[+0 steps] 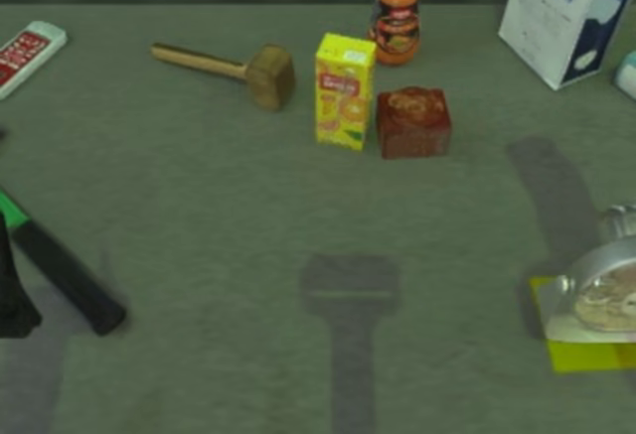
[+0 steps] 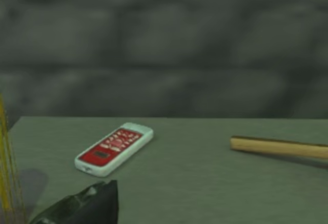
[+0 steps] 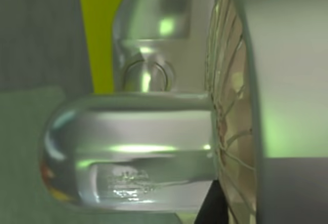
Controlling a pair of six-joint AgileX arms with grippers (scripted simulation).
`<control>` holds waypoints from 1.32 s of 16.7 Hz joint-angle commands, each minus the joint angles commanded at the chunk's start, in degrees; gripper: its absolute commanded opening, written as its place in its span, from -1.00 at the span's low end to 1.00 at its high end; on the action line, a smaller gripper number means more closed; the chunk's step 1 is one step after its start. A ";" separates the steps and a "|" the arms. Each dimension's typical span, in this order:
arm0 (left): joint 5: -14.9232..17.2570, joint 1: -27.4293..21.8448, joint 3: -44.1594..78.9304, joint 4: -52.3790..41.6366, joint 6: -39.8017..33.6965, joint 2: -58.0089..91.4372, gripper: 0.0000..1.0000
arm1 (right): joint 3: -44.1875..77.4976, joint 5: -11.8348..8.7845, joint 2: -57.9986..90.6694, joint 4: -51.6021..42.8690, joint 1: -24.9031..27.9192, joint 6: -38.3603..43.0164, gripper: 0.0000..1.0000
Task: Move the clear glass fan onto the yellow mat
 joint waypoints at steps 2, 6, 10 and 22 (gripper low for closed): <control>0.00 0.00 0.00 0.00 0.00 0.00 1.00 | -1.62 0.01 0.15 1.86 -0.06 -0.07 -1.00; 0.00 0.00 0.00 0.00 0.00 0.00 1.00 | -1.80 0.02 0.17 2.05 -0.06 -0.07 -1.00; 0.00 0.00 0.00 0.00 0.00 0.00 1.00 | -1.80 0.02 0.17 2.05 -0.06 -0.07 -0.40; 0.00 0.00 0.00 0.00 0.00 0.00 1.00 | -1.80 0.02 0.17 2.05 -0.06 -0.07 1.00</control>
